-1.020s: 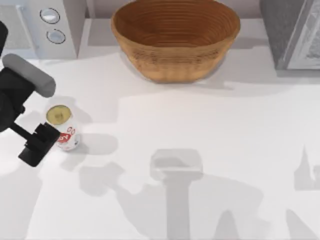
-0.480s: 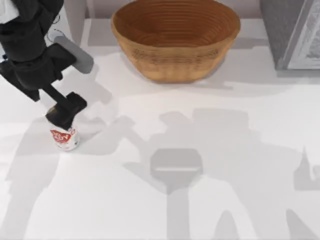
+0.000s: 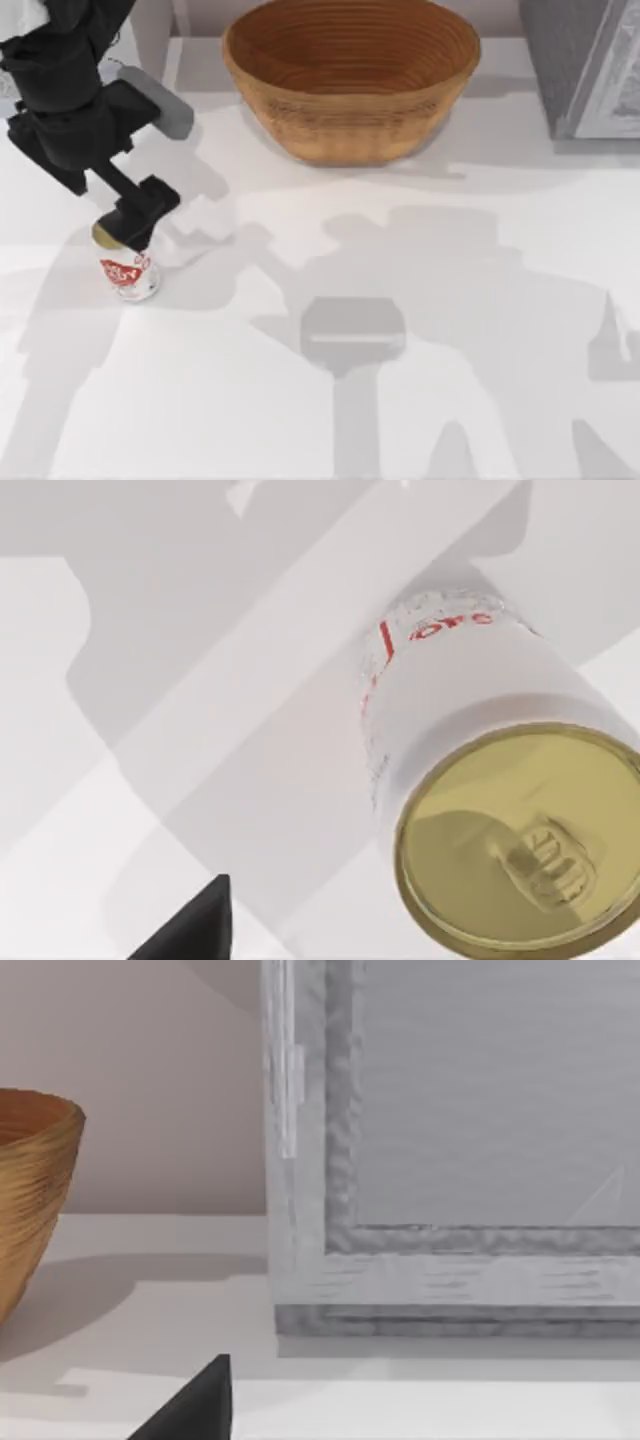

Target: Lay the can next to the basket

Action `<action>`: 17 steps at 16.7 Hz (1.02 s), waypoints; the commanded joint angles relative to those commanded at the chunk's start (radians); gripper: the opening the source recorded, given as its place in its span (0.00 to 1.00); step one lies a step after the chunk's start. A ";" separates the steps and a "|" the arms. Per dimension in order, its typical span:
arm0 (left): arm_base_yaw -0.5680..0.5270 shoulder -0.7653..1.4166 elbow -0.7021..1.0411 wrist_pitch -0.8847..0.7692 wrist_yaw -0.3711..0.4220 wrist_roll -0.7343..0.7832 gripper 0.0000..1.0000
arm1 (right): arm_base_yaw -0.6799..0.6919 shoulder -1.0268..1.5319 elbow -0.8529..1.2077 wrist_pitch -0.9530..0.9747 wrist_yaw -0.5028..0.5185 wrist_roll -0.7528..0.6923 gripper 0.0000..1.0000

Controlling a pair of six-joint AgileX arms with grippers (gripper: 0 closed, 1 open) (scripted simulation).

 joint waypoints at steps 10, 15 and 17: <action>-0.004 0.054 -0.167 0.218 0.001 0.003 1.00 | 0.000 0.000 0.000 0.000 0.000 0.000 1.00; -0.004 0.054 -0.168 0.219 0.001 0.003 0.85 | 0.000 0.000 0.000 0.000 0.000 0.000 1.00; -0.004 0.054 -0.168 0.219 0.001 0.003 0.70 | 0.000 0.000 0.000 0.000 0.000 0.000 1.00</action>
